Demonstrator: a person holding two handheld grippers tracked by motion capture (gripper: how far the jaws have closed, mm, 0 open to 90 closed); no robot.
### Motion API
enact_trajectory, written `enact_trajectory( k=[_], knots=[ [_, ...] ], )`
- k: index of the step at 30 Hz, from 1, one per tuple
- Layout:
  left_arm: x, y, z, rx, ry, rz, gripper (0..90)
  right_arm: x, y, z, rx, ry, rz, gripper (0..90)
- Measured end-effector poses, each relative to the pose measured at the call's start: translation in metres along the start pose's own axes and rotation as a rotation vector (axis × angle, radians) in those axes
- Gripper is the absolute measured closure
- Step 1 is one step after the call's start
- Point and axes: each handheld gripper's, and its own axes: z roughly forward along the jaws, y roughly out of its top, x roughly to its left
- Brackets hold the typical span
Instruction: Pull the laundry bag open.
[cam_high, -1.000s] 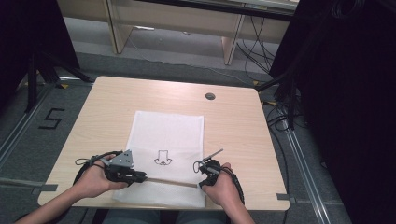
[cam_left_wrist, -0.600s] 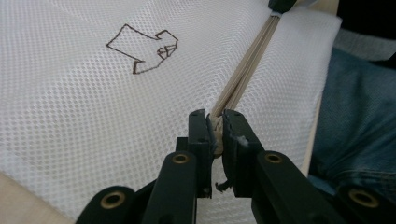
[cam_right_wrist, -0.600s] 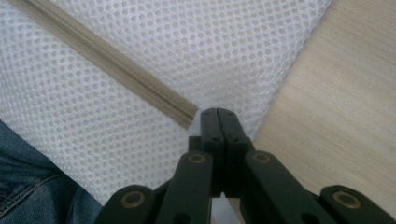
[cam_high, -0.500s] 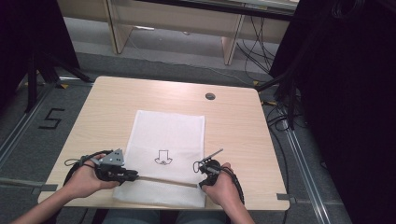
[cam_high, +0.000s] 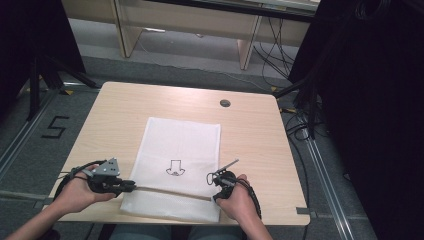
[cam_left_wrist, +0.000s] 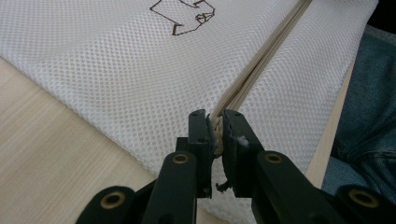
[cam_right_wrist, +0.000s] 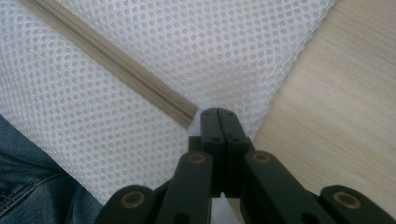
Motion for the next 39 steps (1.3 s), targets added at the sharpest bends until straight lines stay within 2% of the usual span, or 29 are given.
enact_trajectory(
  k=[1,3,4,5,7,8,9,10,11,12,13,15,16,18,19,20,21,23,25,28,33,35,36,38,39],
  knots=[
    [0.002,0.0,-0.001,0.005,0.003,0.016,81.9,0.0,0.0,0.0,0.0,0.001,0.001,90.0],
    [0.002,-0.002,-0.001,0.003,-0.002,-0.012,81.9,-0.001,0.0,0.0,-0.003,0.007,-0.004,90.0],
    [0.004,-0.002,-0.003,0.012,0.006,0.015,81.9,-0.001,0.0,0.0,-0.004,0.007,-0.006,90.0],
    [0.003,-0.003,-0.003,0.003,0.003,-0.017,81.9,0.0,0.0,0.0,-0.002,0.002,0.0,90.0],
    [0.005,-0.005,-0.004,0.008,0.01,-0.008,81.9,0.0,0.0,0.0,-0.001,0.001,0.0,90.0],
    [0.004,-0.006,-0.005,0.002,0.005,-0.03,81.9,0.0,0.0,0.0,0.0,0.0,0.0,90.0],
    [0.007,-0.007,-0.006,0.01,0.009,-0.005,81.9,0.0,0.0,0.0,0.0,0.0,-0.001,90.0],
    [0.006,-0.008,-0.006,0.007,0.009,-0.034,81.9,0.0,0.0,0.0,0.0,0.001,0.0,90.0],
    [0.008,-0.008,-0.007,0.017,0.02,-0.013,81.9,0.0,0.0,0.0,0.0,0.001,0.0,90.0],
    [0.008,-0.008,-0.007,0.017,0.02,-0.013,81.9,0.0,0.0,0.0,0.001,0.0,0.001,90.0],
    [0.008,-0.009,-0.007,0.007,0.016,-0.036,81.9,0.0,0.0,0.0,0.001,0.0,0.001,90.0],
    [0.01,-0.011,-0.009,0.012,0.022,-0.035,81.9,0.0,0.0,0.0,0.007,-0.003,0.005,90.0],
    [0.01,-0.012,-0.01,0.009,0.022,-0.051,81.9,0.0,0.0,-0.001,0.006,-0.002,0.001,90.0],
    [0.013,-0.013,-0.012,0.022,0.031,-0.024,81.8,0.0,0.0,0.0,0.001,0.001,0.003,90.0],
    [0.011,-0.014,-0.012,0.009,0.025,-0.056,81.8,0.0,0.0,0.0,0.001,0.002,0.002,90.0],
    [0.013,-0.014,-0.013,0.009,0.03,-0.036,81.9,0.0,0.0,0.0,0.002,0.002,0.004,90.0],
    [0.013,-0.015,-0.013,0.013,0.039,-0.053,81.9,0.0,0.0,0.0,0.002,0.0,0.004,90.0],
    [0.013,-0.016,-0.013,0.01,0.035,-0.056,81.8,0.0,0.0,0.0,0.002,-0.001,0.004,90.0],
    [0.015,-0.017,-0.014,0.018,0.039,-0.037,81.8,0.0,0.0,0.0,0.002,0.0,0.004,90.0],
    [0.014,-0.017,-0.014,0.016,0.039,-0.039,81.9,0.001,0.001,-0.001,0.023,-0.003,0.023,90.0],
    [0.015,-0.017,-0.014,0.02,0.04,-0.037,81.8,0.001,0.001,0.0,0.013,-0.003,0.022,90.0],
    [0.015,-0.017,-0.014,0.019,0.037,-0.039,81.8,0.0,0.0,0.0,0.002,0.0,0.003,90.0],
    [0.015,-0.017,-0.014,0.019,0.037,-0.039,81.8,0.0,0.0,0.0,0.002,0.0,0.003,90.0],
    [0.014,-0.017,-0.014,0.012,0.03,-0.064,81.9,0.0,0.001,-0.001,0.01,0.001,0.0,90.0],
    [0.014,-0.017,-0.014,0.015,0.031,-0.063,81.8,0.001,0.001,-0.001,0.017,-0.008,0.016,90.0]
  ],
)
